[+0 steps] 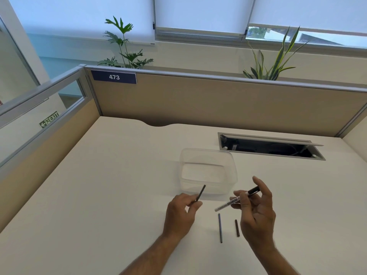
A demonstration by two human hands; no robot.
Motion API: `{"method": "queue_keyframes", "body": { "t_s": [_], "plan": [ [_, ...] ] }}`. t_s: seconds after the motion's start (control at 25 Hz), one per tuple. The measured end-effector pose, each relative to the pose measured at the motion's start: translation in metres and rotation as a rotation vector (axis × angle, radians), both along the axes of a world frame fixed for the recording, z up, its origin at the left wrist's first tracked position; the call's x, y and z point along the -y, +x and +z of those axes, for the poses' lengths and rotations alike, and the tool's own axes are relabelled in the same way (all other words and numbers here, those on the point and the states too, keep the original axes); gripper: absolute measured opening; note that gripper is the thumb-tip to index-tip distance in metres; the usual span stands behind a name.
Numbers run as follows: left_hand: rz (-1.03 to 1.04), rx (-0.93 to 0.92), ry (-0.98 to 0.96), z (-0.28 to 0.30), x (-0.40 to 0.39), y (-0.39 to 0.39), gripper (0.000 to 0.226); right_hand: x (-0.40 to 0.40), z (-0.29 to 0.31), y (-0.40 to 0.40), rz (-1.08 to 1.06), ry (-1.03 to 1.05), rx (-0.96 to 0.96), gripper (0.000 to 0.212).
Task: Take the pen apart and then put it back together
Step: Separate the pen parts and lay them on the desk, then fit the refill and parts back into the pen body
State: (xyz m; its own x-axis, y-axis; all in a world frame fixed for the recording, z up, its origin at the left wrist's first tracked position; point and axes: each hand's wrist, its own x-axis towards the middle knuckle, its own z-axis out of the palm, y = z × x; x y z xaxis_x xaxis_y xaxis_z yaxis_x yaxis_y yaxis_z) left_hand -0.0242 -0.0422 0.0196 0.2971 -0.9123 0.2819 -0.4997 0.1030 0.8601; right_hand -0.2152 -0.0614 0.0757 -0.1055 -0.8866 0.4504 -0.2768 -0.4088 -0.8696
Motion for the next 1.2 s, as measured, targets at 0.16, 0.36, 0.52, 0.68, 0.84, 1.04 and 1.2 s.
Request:
{"method": "queue_keyframes", "body": {
  "t_s": [0.16, 0.36, 0.52, 0.68, 0.84, 1.04, 1.2],
  "plan": [
    [0.057, 0.096, -0.048, 0.031, 0.031, 0.01, 0.016, -0.009, -0.012, -0.003, -0.001, 0.081, 0.021, 0.048],
    [-0.01, 0.666, 0.066, 0.057, 0.074, 0.02, 0.015, -0.015, -0.019, -0.003, 0.019, 0.132, 0.041, 0.049],
    [-0.061, 0.952, 0.198, 0.06, 0.095, 0.019, 0.022, -0.013, -0.021, -0.002, 0.019, 0.135, 0.028, 0.058],
    [-0.054, 0.908, 0.256, 0.051, 0.1, 0.015, 0.025, -0.012, -0.019, -0.002, 0.006, 0.148, 0.049, 0.059],
    [-0.054, 0.658, 0.093, 0.049, 0.088, 0.016, 0.022, -0.008, -0.011, -0.003, -0.005, 0.158, 0.084, 0.056],
    [-0.152, -0.059, 0.065, 0.056, 0.057, 0.011, 0.022, 0.002, 0.01, -0.001, -0.007, 0.318, 0.496, 0.043],
    [-0.276, -0.286, 0.16, 0.051, 0.023, -0.001, 0.037, 0.008, 0.024, 0.008, 0.009, 0.647, 1.056, 0.023]
  ]
}}
